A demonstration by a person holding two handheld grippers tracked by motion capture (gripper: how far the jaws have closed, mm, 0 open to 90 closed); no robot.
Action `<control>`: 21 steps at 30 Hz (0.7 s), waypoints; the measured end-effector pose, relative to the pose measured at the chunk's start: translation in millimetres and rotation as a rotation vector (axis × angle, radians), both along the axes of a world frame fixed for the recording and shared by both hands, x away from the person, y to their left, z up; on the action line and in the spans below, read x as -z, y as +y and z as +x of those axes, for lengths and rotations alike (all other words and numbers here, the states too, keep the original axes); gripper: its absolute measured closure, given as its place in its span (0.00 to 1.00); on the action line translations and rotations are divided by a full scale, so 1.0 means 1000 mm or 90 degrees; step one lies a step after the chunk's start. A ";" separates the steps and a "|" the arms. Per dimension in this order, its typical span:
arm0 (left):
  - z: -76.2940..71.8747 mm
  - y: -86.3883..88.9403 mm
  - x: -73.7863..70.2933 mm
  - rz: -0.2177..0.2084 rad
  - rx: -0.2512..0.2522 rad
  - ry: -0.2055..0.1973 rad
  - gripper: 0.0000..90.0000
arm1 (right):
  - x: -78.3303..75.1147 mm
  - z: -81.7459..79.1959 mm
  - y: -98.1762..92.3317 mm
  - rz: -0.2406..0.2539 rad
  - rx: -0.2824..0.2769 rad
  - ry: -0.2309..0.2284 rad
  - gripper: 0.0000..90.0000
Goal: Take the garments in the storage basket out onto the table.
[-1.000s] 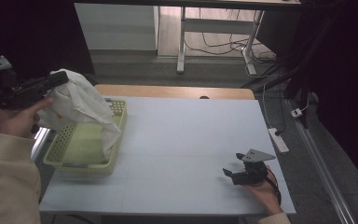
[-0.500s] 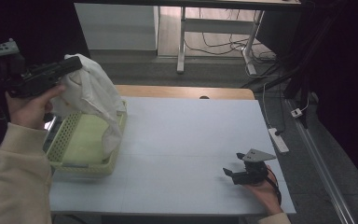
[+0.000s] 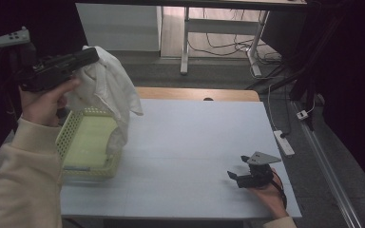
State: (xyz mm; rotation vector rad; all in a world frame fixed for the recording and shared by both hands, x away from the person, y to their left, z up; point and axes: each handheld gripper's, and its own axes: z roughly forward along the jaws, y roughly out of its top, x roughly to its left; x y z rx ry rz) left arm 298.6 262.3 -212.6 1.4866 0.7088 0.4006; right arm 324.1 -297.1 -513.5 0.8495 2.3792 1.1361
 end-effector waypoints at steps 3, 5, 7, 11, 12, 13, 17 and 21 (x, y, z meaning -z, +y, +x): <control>0.000 -0.006 -0.004 -0.012 0.017 -0.007 0.99 | 0.000 0.000 0.000 0.001 0.001 -0.001 0.17; 0.000 -0.010 -0.008 -0.016 0.028 -0.009 0.99 | 0.000 0.000 0.000 0.001 0.002 0.000 0.17; 0.000 -0.016 -0.009 0.005 0.026 -0.010 0.99 | 0.000 0.000 0.000 0.001 0.002 0.001 0.17; 0.007 -0.027 -0.004 0.012 0.034 0.004 0.99 | 0.000 0.000 0.000 0.001 0.000 0.001 0.17; 0.010 -0.030 -0.003 0.011 0.037 0.007 0.99 | 0.000 0.000 0.000 -0.001 0.001 0.001 0.17; 0.012 -0.033 -0.004 0.009 0.040 0.009 0.99 | 0.000 0.000 0.000 -0.001 0.001 0.002 0.17; 0.022 -0.046 -0.014 0.004 0.049 0.007 0.99 | 0.000 0.000 0.000 -0.001 0.002 0.002 0.17; 0.025 -0.066 -0.030 0.006 0.066 -0.010 0.99 | 0.000 0.001 -0.001 0.002 0.002 0.003 0.18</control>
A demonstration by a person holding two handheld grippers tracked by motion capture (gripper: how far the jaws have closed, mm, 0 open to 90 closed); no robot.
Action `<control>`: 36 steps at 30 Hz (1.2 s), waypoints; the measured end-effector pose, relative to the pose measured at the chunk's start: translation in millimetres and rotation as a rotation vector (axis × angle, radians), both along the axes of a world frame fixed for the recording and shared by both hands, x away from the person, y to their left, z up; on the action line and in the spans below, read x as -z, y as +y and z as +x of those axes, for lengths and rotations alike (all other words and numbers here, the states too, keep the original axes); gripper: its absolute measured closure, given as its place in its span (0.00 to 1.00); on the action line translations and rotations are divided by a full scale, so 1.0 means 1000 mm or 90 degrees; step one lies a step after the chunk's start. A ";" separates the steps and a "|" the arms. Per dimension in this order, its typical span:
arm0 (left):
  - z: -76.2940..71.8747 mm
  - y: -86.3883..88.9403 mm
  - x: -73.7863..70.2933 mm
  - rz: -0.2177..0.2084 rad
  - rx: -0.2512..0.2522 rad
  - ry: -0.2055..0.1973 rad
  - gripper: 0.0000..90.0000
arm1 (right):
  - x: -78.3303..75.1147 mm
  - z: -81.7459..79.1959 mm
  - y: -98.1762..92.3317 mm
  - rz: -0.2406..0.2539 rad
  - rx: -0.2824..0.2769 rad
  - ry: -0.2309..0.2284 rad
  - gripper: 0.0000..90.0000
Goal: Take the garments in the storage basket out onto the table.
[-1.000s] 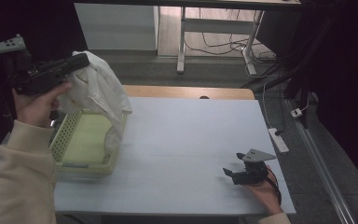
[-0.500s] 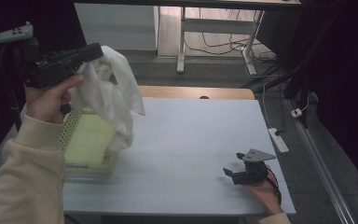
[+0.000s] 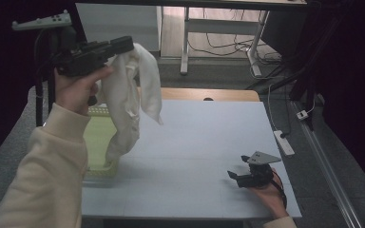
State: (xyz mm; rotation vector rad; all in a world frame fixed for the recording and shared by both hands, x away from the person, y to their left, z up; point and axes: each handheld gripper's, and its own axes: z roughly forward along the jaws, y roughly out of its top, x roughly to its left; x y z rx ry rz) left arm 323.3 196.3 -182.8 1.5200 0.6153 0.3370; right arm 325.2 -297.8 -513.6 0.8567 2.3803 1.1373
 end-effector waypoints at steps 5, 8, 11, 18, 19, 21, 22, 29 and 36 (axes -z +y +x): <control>-0.001 -0.026 -0.014 0.003 0.023 -0.023 0.99 | 0.000 -0.001 0.000 -0.001 0.005 -0.008 0.18; -0.002 -0.036 -0.020 0.002 0.034 -0.036 0.99 | 0.000 -0.001 -0.001 0.003 0.005 -0.008 0.18; -0.003 -0.041 -0.023 -0.002 0.042 -0.045 0.99 | 0.000 0.000 -0.001 0.004 0.004 -0.007 0.18; -0.002 -0.049 -0.026 -0.029 0.070 -0.043 0.99 | 0.000 0.000 0.000 0.004 0.005 -0.002 0.18; -0.001 -0.052 -0.028 -0.023 0.068 -0.044 0.99 | 0.000 0.000 0.000 0.003 0.005 -0.002 0.18; 0.000 -0.059 -0.033 -0.018 0.070 -0.045 0.99 | 0.000 -0.001 0.000 0.001 0.005 -0.002 0.18; 0.001 -0.063 -0.036 -0.020 0.075 -0.046 0.99 | 0.000 0.000 0.000 0.002 0.004 -0.005 0.18; -0.001 -0.092 -0.053 -0.004 0.094 -0.074 0.99 | 0.000 -0.001 -0.002 0.005 0.007 -0.007 0.18; 0.002 -0.096 -0.041 0.031 0.091 -0.060 0.99 | -0.001 -0.002 -0.002 0.005 0.005 -0.003 0.18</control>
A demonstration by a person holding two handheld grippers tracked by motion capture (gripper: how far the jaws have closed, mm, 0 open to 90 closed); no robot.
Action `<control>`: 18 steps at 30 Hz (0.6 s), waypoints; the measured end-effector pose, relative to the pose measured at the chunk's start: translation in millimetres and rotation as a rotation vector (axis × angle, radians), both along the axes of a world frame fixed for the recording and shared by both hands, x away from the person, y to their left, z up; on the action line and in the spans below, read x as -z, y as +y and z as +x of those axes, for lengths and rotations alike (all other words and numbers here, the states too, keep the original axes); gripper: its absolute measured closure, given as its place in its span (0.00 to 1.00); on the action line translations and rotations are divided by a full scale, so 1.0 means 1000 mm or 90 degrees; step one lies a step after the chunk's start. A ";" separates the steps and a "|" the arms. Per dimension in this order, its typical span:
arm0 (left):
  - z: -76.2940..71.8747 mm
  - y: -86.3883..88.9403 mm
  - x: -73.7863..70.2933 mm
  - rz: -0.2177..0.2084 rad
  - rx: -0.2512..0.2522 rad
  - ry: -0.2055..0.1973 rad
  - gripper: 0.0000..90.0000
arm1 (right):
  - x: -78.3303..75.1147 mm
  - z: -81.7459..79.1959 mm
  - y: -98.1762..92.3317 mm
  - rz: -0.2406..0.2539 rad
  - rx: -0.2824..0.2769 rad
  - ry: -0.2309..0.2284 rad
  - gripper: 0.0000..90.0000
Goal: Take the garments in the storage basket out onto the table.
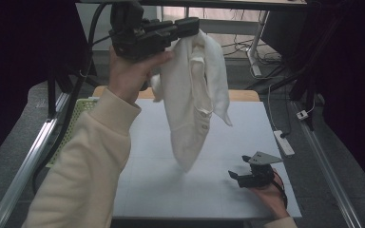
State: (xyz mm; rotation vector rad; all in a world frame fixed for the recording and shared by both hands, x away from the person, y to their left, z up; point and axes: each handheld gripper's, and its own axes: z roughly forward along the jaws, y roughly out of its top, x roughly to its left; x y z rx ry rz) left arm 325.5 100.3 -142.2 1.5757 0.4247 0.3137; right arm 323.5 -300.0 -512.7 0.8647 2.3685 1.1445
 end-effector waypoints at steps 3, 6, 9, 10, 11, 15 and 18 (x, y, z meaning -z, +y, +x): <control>0.006 0.004 0.014 0.007 -0.002 0.020 0.99 | 0.001 0.000 0.001 -0.001 -0.002 0.002 0.18; 0.011 0.010 0.026 0.010 -0.008 0.034 0.99 | 0.001 0.001 0.001 -0.006 -0.002 0.003 0.18; 0.014 0.019 0.036 0.010 -0.017 0.046 0.99 | 0.001 0.001 0.001 -0.008 -0.001 0.006 0.18; 0.016 0.021 0.040 0.013 -0.016 0.052 0.99 | 0.001 0.001 0.001 -0.009 -0.001 0.004 0.18; 0.017 0.022 0.044 0.018 -0.016 0.060 0.99 | 0.002 0.001 0.001 -0.009 -0.002 0.005 0.18; 0.024 0.020 0.066 0.048 -0.022 0.086 0.99 | 0.002 0.001 0.002 -0.010 -0.002 0.002 0.18; 0.032 0.017 0.085 0.057 -0.026 0.106 0.99 | 0.002 0.001 0.002 -0.013 -0.002 0.005 0.18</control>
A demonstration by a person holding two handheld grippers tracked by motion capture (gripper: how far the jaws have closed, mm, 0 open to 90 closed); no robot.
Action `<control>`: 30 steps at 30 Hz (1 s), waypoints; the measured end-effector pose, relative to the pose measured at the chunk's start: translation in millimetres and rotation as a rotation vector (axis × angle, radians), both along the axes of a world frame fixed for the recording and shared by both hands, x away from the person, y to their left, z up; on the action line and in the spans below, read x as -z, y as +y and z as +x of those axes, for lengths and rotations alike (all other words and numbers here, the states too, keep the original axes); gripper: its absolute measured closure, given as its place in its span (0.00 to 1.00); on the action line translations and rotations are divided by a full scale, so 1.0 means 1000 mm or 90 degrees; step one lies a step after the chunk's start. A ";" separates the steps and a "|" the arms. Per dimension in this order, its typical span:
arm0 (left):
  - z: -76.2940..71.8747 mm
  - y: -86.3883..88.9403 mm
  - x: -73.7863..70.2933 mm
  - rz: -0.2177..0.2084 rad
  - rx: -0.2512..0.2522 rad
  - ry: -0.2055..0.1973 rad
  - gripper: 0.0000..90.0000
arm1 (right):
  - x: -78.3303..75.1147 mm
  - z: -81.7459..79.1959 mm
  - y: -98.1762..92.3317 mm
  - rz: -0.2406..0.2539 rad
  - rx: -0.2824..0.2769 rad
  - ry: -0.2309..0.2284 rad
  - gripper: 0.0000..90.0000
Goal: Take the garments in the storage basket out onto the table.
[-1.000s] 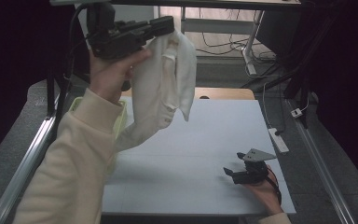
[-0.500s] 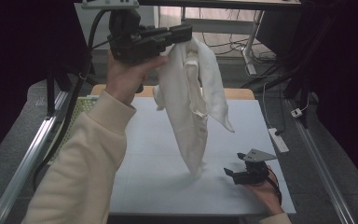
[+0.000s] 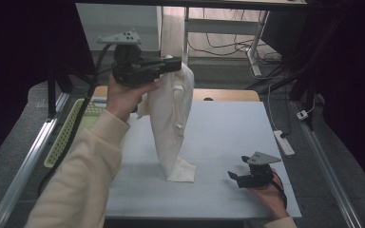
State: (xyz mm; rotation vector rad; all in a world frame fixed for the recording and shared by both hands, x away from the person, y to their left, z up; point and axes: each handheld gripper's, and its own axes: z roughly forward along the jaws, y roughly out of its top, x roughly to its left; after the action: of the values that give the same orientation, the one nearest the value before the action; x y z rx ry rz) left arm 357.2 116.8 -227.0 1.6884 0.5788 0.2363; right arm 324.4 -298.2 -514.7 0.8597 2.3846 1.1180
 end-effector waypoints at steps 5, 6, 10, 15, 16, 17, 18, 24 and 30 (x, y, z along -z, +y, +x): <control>0.017 -0.019 0.036 0.017 0.011 0.040 0.99 | 0.001 0.000 0.001 -0.004 0.001 0.000 0.18; 0.021 -0.025 0.044 0.021 0.016 0.048 0.99 | 0.001 0.000 0.001 -0.004 0.002 0.001 0.18; 0.038 -0.046 0.075 0.047 0.020 0.076 0.99 | 0.000 0.000 0.000 -0.003 0.001 0.000 0.18; 0.054 -0.067 0.106 0.054 0.026 0.116 0.99 | 0.000 0.000 0.000 -0.001 0.002 -0.001 0.18; 0.056 -0.069 0.110 0.059 0.025 0.117 0.98 | 0.000 -0.001 0.000 0.000 0.002 0.000 0.18; 0.056 -0.072 0.113 0.067 0.009 0.110 0.96 | 0.000 -0.001 0.000 0.000 0.002 0.000 0.18; 0.055 -0.073 0.115 0.070 -0.012 0.097 0.86 | 0.000 -0.001 0.000 0.000 0.002 -0.001 0.18; 0.043 -0.064 0.110 0.106 -0.025 0.074 0.35 | 0.001 -0.001 -0.001 0.003 0.003 -0.004 0.18; 0.022 -0.042 0.105 0.138 -0.043 0.045 0.34 | 0.000 -0.002 0.000 -0.001 0.005 -0.004 0.18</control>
State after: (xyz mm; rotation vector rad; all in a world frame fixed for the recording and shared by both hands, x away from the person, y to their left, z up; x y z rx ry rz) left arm 379.5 75.0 -331.5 1.8948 0.6830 0.2966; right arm 322.0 -298.4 -514.8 0.8636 2.3745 1.1130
